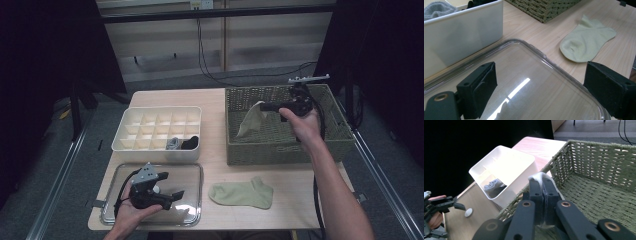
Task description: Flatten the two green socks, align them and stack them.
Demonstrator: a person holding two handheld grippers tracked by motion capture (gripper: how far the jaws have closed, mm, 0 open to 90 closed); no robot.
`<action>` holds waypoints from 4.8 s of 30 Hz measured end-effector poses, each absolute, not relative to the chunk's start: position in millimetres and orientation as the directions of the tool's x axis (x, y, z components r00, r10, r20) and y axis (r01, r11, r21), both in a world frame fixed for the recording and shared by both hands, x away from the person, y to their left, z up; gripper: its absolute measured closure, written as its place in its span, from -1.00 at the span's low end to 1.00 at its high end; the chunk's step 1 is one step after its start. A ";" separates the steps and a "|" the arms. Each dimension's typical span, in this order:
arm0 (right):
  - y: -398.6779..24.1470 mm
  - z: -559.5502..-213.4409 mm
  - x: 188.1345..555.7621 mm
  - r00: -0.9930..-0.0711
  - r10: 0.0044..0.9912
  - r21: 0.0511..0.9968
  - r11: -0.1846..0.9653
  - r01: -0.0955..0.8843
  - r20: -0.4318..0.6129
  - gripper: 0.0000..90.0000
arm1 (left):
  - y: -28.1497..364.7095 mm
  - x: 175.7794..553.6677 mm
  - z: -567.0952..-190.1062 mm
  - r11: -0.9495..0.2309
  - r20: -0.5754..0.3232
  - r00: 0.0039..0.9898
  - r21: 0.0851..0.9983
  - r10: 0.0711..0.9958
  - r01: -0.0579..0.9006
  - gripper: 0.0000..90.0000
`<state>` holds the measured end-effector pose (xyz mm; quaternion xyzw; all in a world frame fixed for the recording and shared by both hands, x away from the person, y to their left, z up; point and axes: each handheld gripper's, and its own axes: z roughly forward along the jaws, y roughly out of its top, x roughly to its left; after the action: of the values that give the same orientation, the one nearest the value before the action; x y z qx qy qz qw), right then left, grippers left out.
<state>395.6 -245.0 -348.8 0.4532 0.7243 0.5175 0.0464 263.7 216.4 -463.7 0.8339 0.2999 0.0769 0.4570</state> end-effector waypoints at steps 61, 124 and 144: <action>-237.3 -272.5 325.1 -0.708 0.592 0.889 -0.032 0.457 0.385 0.97 | 193.8 264.6 -445.7 -0.344 -0.187 0.824 0.842 0.535 0.415 -0.32; -219.4 -412.7 274.5 -0.637 0.616 0.760 0.093 0.643 0.463 0.95 | 132.5 285.6 -446.5 -0.419 -0.191 0.871 0.817 0.452 0.396 0.98; -232.6 -449.9 243.2 -0.596 0.639 0.738 0.066 0.672 0.486 0.69 | 118.2 257.5 -474.4 -0.581 -0.178 0.923 0.731 0.343 0.357 0.97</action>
<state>243.2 -232.6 -449.9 0.4491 0.7298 0.5152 -0.0161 257.5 118.2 -474.4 0.8892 0.1966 -0.0085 0.4131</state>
